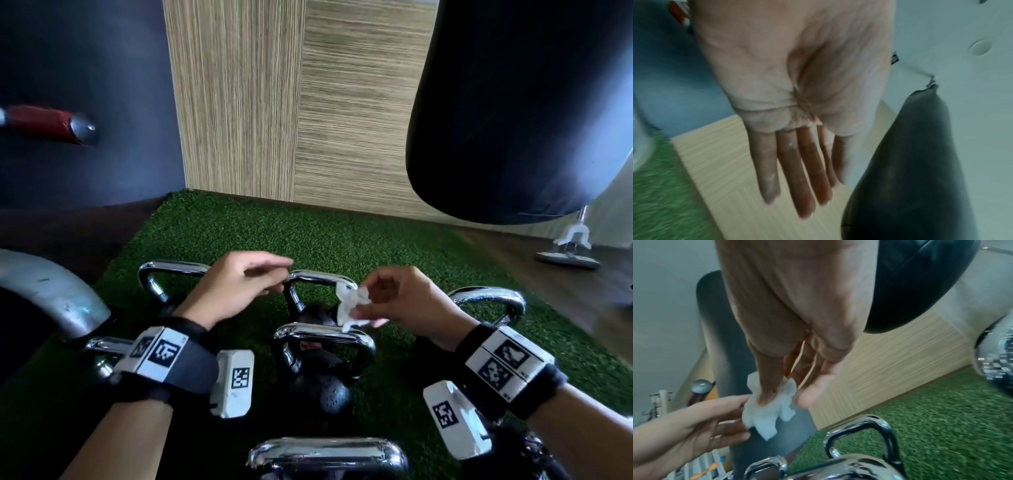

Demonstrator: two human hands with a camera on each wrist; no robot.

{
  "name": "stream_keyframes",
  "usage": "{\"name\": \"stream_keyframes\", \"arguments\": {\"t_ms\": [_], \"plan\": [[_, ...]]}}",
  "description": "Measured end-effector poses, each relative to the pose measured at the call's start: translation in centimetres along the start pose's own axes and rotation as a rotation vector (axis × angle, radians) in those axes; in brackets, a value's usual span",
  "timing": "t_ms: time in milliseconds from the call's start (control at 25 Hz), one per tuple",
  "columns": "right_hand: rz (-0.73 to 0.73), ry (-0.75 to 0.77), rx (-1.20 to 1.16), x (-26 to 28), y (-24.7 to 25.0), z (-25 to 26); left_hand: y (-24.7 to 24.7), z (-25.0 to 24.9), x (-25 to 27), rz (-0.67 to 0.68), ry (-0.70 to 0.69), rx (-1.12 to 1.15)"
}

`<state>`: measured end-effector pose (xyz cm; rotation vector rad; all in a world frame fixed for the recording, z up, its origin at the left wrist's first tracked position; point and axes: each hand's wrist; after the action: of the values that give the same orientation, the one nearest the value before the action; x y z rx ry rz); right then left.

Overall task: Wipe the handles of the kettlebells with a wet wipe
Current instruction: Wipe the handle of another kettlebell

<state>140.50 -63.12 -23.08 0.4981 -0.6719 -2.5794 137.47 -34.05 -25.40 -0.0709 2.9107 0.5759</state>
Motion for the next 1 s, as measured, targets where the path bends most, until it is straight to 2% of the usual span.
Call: {"name": "stream_keyframes", "arguments": {"t_ms": [160,240,360,480,560,640,720,800,840,920,1000], "plan": [[-0.164,0.183,0.071,0.0,-1.4,2.7,-1.3,-3.6,-0.6,0.248,0.119,0.024],[-0.244,0.237,0.125,0.2,-1.9,3.4,-2.3,-3.9,-0.8,0.295,0.182,0.039],[-0.360,0.300,0.164,0.5,-2.7,3.8,-3.8,-4.6,-0.7,0.313,0.215,0.252],[-0.350,0.326,0.158,0.6,-3.0,3.6,-4.8,-4.9,-0.8,0.301,0.199,0.374],[-0.248,0.296,0.042,0.4,-2.6,3.0,-4.6,-4.2,-1.2,0.281,0.183,0.368],[-0.163,0.247,-0.043,-0.1,-1.9,1.4,-4.0,-2.8,-1.7,0.228,0.134,0.211],[-0.217,0.150,0.112,-0.7,-1.0,-2.1,-3.9,-1.2,-2.2,0.083,-0.008,-0.182],[-0.225,-0.063,0.324,-0.7,-0.3,-6.6,-4.6,0.2,-2.1,-0.008,-0.139,-0.388],[-0.134,-0.204,0.326,-0.3,-0.3,-8.8,-5.3,0.8,-1.9,0.002,-0.172,-0.405],[0.097,-0.421,0.146,0.6,-1.3,-12.3,-6.9,1.7,-1.3,0.036,-0.206,-0.458],[0.227,-0.450,0.028,1.4,-3.3,-14.3,-8.1,2.7,-1.2,0.042,-0.217,-0.499]]}}
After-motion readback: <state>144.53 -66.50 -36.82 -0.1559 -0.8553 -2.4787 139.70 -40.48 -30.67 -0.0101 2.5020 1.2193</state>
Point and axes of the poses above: each hand's wrist, its own x-axis away from the middle knuckle, its own y-axis out of the back of the hand, z = x × y, and after that the axes turned 8 degrees about y, right-handed
